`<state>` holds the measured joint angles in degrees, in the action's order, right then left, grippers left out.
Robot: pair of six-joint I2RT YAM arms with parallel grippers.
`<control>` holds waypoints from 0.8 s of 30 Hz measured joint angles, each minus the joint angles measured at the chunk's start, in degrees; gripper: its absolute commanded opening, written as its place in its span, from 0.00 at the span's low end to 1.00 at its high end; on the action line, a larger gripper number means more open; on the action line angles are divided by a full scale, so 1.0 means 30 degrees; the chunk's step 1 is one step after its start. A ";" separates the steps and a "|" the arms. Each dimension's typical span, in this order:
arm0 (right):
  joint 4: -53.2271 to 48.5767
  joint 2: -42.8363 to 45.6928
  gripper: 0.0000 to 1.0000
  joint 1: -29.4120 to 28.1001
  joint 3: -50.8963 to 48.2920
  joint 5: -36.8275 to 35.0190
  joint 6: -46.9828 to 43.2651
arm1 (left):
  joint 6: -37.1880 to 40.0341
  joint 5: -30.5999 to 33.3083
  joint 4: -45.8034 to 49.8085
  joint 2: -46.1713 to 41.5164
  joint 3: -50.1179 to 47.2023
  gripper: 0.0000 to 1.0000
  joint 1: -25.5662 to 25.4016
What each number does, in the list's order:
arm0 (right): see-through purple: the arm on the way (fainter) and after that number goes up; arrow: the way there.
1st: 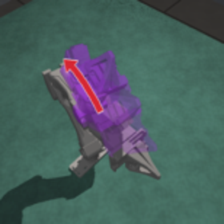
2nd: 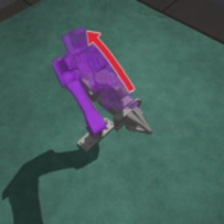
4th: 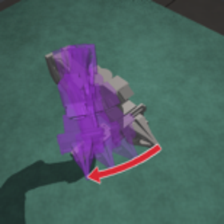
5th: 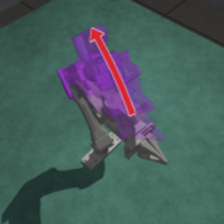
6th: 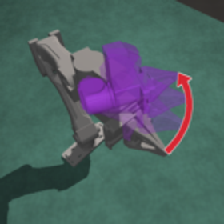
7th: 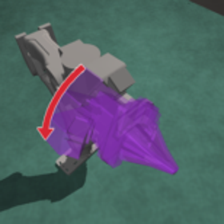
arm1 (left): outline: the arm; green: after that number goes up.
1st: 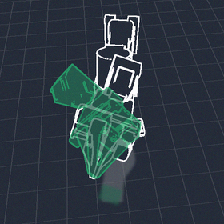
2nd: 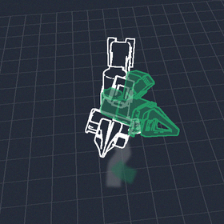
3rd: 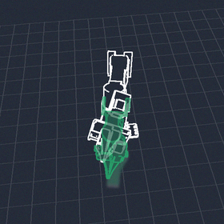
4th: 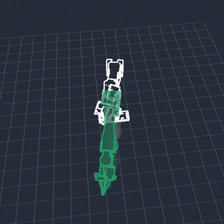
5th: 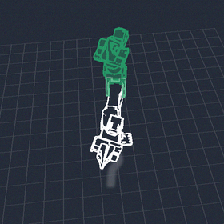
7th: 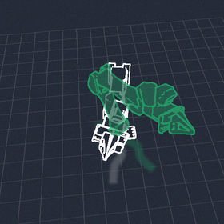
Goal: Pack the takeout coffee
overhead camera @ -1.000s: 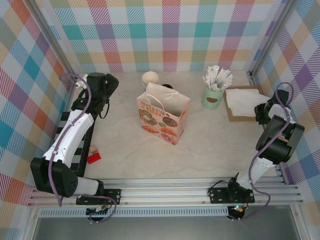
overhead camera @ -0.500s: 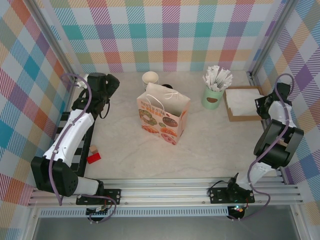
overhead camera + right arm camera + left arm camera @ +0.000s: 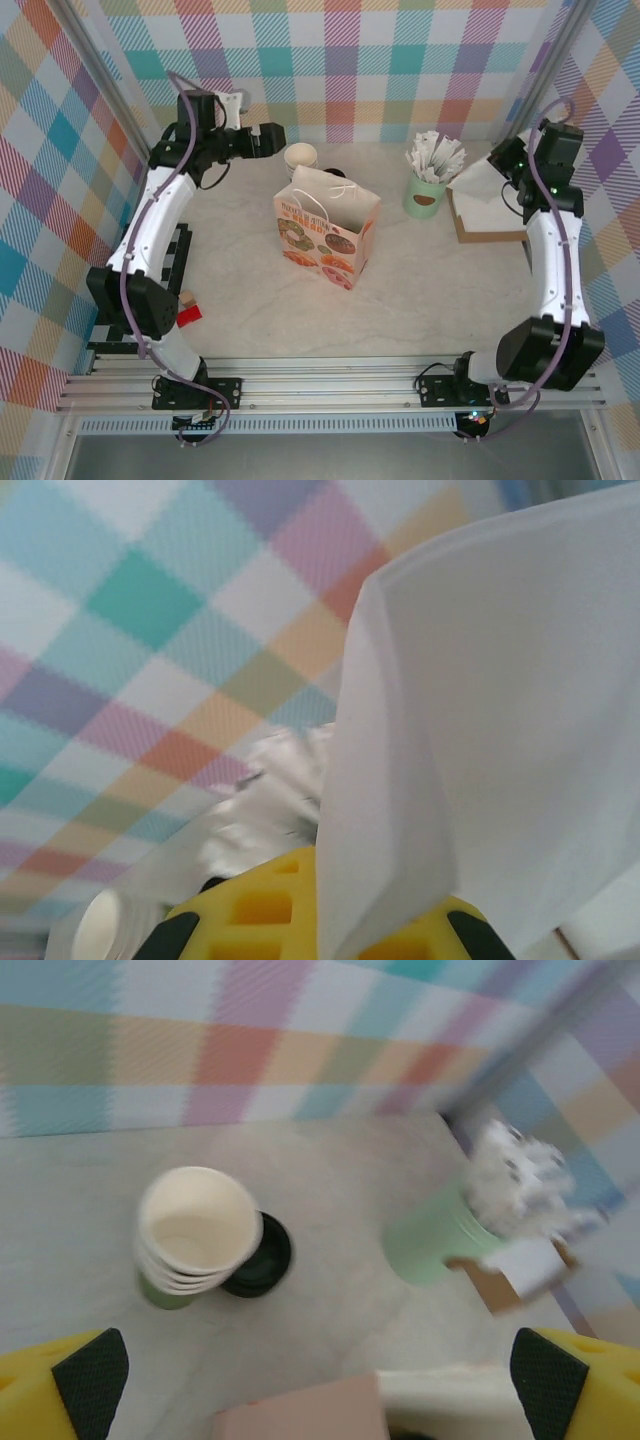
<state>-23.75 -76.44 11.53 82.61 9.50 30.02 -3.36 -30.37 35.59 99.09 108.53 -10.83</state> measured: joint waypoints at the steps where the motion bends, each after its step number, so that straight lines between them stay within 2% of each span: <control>1: 0.0051 0.0525 0.00 -0.0488 0.0109 0.0299 -0.0415 | 0.1333 -0.1100 0.0627 0.0401 0.0627 1.00 0.0000; 7: -0.0583 0.2433 0.00 -0.1807 0.1865 0.2594 -0.2470 | 0.8123 -0.5501 0.2448 0.1727 0.1858 0.98 0.0000; 13: -0.1916 0.2084 0.00 -0.3708 0.5333 0.6229 -0.4685 | 1.1825 -0.7067 0.5166 0.4422 0.5821 0.95 -0.0131; 18: -0.3803 -0.0182 0.00 -0.6652 0.9916 0.9012 -0.7628 | 1.2480 -0.6812 0.6448 0.4583 0.5821 0.95 -0.0576; 21: -0.5377 -0.2259 0.00 -0.8247 1.2728 1.0761 -0.9639 | 1.1468 -0.5712 0.6011 0.4022 0.4532 0.97 -0.0911; 24: -0.7497 -0.5399 0.00 -0.9304 1.7005 1.2225 -1.1489 | 0.9857 -0.4291 0.5530 0.3198 0.2922 0.98 -0.1144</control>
<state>-46.24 -92.64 -16.38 133.62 46.17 -4.45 26.22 -43.24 52.18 108.68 117.30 -14.26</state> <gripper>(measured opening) 0.070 0.970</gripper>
